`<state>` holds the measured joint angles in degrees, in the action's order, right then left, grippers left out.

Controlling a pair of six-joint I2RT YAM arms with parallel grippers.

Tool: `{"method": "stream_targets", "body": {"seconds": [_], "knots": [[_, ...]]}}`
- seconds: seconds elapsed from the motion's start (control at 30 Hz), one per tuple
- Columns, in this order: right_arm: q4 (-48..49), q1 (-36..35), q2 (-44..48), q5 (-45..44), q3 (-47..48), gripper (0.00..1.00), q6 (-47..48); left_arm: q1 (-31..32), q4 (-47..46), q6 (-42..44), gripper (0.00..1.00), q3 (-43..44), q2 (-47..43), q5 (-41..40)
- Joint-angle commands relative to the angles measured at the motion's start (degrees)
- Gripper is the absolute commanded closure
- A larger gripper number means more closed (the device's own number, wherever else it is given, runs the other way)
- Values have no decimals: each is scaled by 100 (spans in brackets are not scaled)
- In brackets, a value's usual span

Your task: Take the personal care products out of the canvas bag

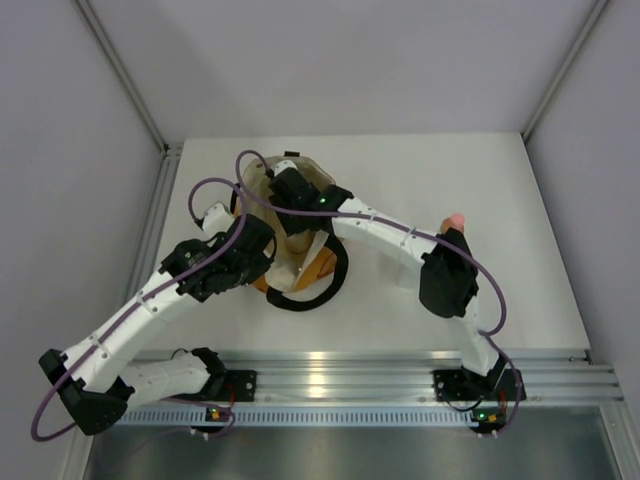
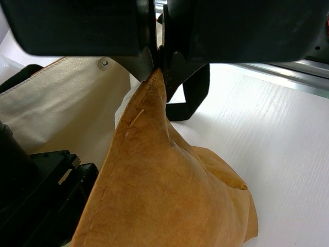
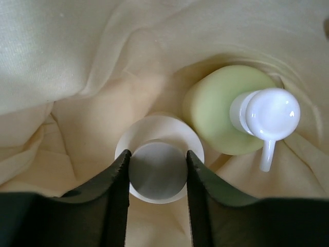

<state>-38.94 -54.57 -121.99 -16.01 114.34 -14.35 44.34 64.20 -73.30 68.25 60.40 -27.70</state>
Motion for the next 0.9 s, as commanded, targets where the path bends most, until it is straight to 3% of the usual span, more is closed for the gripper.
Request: {"method": "stream_targets", "body": {"seconds": [0.0,0.03,0.13,0.4,0.87], "knots": [[-140,34,-97,98,202,77,-94,-4,-163,79,100,110,95,72],[-149,34,-70,107,220,89,-94,-4,-171,79,100,118,95,63],[-140,25,52,124,290,100,-77,-4,-171,88,100,119,86,55],[-132,-177,772,-113,659,100,477,-4,-171,140,100,154,138,37],[-140,-212,2056,448,853,100,758,-4,-163,158,100,171,270,133]]}}
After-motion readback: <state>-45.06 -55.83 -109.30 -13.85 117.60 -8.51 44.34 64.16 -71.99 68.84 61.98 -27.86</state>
